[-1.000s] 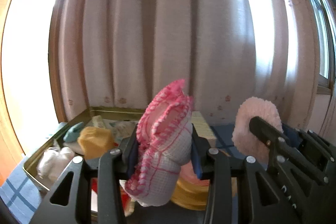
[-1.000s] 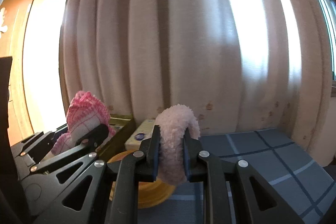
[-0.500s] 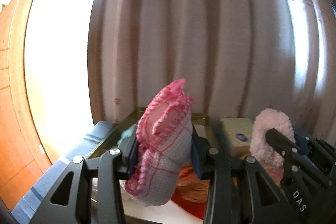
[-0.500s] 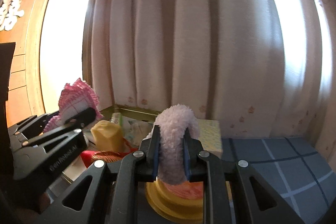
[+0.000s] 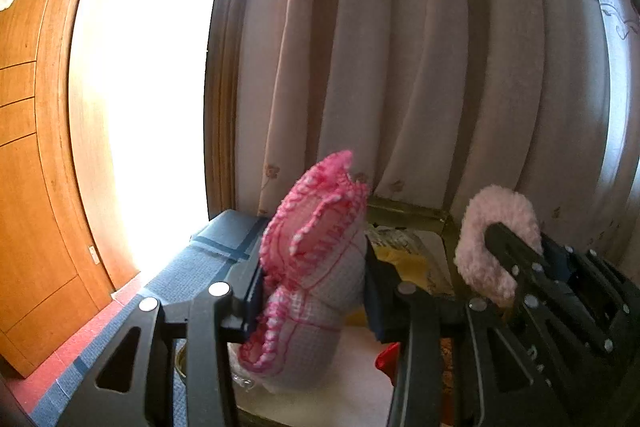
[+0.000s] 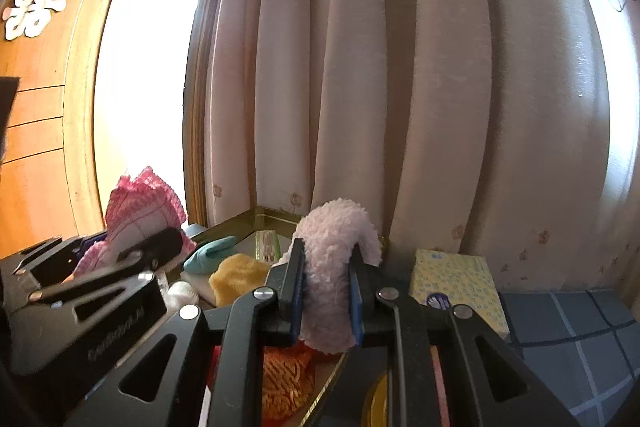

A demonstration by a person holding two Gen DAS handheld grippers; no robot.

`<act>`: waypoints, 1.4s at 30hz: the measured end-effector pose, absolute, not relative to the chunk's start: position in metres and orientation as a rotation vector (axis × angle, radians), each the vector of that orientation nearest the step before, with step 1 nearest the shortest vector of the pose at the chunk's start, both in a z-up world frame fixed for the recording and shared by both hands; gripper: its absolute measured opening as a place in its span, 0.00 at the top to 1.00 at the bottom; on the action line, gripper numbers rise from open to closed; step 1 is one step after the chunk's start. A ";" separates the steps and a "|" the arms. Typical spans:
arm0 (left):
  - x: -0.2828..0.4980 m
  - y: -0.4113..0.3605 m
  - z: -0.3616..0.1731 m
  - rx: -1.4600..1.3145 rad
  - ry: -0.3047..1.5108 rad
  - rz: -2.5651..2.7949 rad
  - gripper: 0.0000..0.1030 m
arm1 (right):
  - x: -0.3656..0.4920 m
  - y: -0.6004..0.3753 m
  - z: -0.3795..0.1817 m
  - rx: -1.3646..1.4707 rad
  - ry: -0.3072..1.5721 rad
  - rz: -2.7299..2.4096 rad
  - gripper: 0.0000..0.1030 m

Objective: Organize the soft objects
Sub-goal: 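Open both tools to drop the puff and bootie into the tray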

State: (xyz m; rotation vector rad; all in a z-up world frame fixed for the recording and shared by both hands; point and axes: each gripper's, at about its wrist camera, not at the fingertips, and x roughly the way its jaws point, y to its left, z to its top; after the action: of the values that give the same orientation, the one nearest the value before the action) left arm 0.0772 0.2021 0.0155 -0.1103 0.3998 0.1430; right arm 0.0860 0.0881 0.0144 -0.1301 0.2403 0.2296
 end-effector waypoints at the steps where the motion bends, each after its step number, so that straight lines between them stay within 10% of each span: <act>1: 0.080 0.201 0.016 -0.105 0.403 0.147 0.61 | 0.087 0.090 0.014 -0.130 0.244 0.231 0.80; 30: 0.101 0.186 0.014 -0.057 0.517 0.165 0.61 | 0.152 0.090 0.024 -0.022 0.419 0.239 0.80; 35: 0.098 0.184 0.013 -0.038 0.511 0.204 0.32 | 0.160 0.091 0.020 -0.005 0.464 0.303 0.62; 37: 0.093 0.182 0.016 -0.026 0.479 0.220 0.09 | 0.157 0.091 0.020 -0.002 0.451 0.321 0.35; 42: 0.080 0.176 0.022 0.000 0.413 0.220 0.00 | 0.138 0.092 0.025 -0.021 0.356 0.330 0.18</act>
State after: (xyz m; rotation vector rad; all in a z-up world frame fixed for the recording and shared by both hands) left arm 0.0802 0.1756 0.0216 -0.0004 0.4127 0.2198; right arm 0.1379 0.0923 0.0255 -0.0208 0.3557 0.3302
